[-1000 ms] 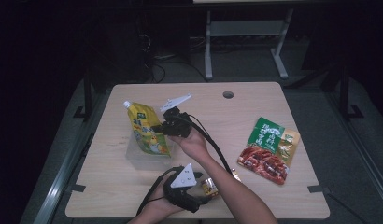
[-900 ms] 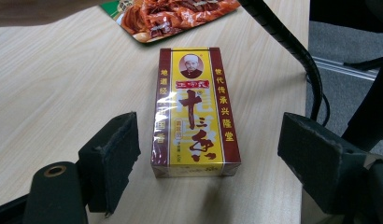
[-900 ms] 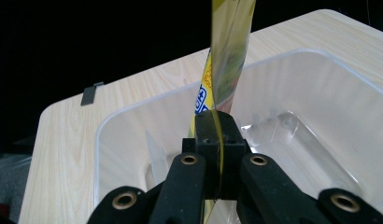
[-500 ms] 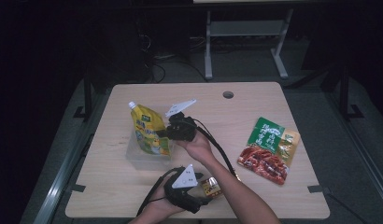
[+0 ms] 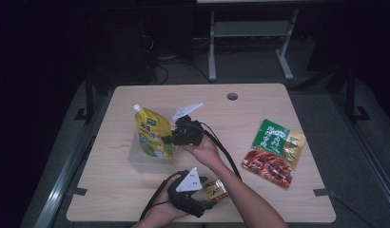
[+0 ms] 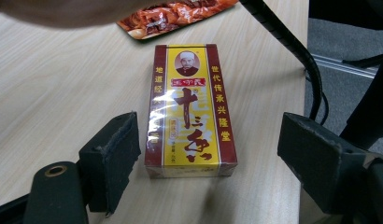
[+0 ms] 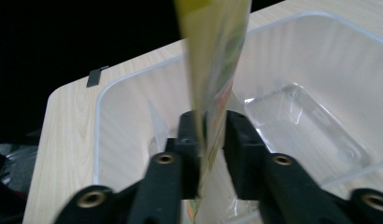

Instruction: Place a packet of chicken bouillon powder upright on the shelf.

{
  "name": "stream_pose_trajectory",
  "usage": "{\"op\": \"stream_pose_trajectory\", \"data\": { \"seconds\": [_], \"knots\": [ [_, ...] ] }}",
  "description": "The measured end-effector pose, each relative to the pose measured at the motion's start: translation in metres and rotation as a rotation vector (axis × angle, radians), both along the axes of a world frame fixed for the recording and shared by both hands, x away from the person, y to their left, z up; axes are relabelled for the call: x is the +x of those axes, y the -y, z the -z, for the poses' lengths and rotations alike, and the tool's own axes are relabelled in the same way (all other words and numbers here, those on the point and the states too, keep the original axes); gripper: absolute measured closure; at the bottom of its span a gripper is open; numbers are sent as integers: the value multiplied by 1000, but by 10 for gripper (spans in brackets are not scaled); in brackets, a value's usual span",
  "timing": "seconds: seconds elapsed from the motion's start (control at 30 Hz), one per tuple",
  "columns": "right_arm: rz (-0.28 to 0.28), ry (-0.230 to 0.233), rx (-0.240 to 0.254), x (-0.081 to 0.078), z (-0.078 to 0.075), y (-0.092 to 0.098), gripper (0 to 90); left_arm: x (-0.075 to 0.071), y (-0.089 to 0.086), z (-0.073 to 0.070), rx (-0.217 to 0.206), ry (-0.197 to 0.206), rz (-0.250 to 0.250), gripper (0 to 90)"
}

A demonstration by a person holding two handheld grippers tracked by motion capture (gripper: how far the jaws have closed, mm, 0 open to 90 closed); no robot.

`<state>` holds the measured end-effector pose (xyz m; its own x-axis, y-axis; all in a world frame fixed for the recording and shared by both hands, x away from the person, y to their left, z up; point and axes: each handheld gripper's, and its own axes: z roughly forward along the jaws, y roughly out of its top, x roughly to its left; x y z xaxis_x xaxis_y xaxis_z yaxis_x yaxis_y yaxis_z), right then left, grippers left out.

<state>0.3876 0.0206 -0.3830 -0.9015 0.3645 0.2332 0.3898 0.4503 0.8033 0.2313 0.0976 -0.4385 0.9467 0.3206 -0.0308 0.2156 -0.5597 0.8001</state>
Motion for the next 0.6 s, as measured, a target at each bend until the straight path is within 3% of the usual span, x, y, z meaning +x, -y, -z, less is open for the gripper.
{"op": "stream_pose_trajectory", "data": {
  "seconds": [0.23, 0.6],
  "knots": [
    [-3, -18, 0, -3, -11, 18, 545, -2, 3, 1, 3, -12, -4, 193],
    [41, -21, 3, -15, -19, 54, 481, 0, 4, 0, 17, -20, -10, 184]
  ]
}}
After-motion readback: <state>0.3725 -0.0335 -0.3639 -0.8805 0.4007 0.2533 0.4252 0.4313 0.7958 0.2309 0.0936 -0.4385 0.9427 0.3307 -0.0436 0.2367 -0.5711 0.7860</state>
